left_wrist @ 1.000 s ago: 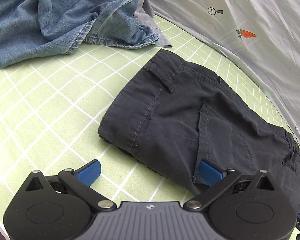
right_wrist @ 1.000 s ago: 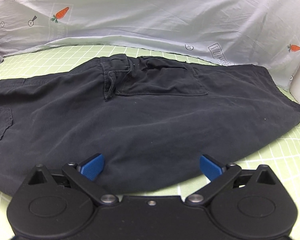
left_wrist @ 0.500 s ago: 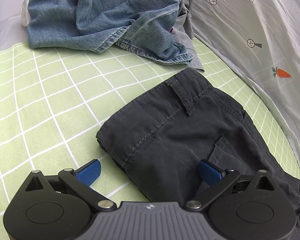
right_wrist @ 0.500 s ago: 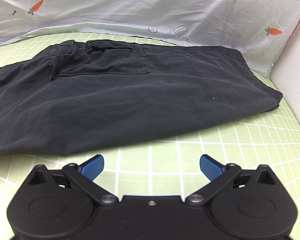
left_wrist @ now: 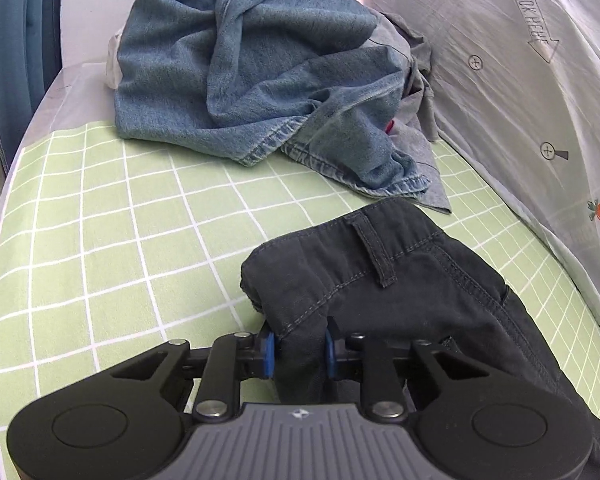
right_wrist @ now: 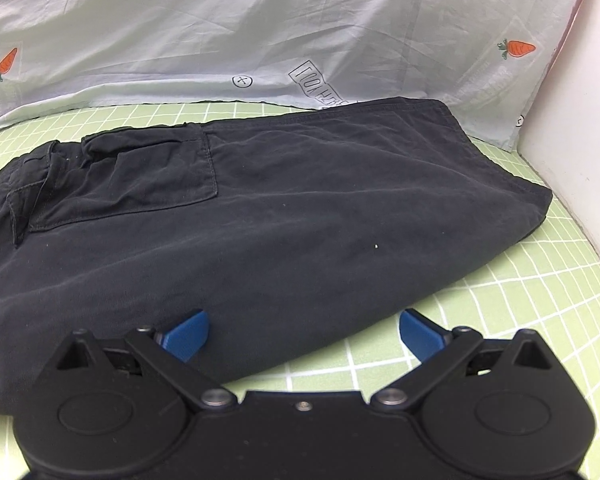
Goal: Fold clothes
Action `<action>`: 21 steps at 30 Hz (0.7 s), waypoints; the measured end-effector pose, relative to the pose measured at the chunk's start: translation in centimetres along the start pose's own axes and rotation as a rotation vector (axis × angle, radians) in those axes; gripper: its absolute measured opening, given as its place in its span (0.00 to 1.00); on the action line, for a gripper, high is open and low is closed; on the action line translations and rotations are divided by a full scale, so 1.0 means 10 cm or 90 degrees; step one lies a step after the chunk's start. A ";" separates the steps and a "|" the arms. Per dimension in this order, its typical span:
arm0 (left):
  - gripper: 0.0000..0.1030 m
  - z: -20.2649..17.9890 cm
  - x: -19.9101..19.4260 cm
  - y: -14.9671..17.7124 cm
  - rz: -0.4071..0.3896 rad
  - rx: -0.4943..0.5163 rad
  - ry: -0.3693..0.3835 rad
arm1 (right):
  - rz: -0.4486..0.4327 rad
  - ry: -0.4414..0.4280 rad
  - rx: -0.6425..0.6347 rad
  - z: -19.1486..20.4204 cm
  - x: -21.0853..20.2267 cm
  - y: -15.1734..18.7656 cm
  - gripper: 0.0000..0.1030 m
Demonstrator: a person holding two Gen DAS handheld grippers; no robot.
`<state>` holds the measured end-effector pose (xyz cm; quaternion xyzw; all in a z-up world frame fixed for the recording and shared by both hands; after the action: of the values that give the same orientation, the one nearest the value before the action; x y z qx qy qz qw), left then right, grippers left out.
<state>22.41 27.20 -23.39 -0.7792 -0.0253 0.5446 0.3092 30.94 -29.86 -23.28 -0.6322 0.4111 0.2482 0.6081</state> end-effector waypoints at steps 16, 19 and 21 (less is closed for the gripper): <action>0.19 -0.59 -0.81 -0.60 -0.164 0.182 0.040 | 0.018 -0.001 0.032 0.13 0.01 0.04 1.00; 0.17 -1.08 -0.99 -0.37 -0.175 0.267 0.102 | 0.017 0.002 0.027 0.14 0.00 0.04 1.00; 0.14 -1.35 -1.07 -0.21 -0.172 0.309 0.138 | 0.018 0.002 0.026 0.13 0.00 0.04 1.00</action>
<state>30.39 18.70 -10.49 -0.7256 0.0351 0.4024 0.5571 30.82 -28.53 -23.69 -0.6142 0.4257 0.2476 0.6167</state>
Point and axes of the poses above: each gripper's, at about its wrist camera, not at the fingertips, and x roughly the way its jaws point, z to its left, y to its underside, the point moved 10 cm from there along x, roughly the way its jaws point, and after that the axes turned 7 degrees about z, right-handed, at the moved point
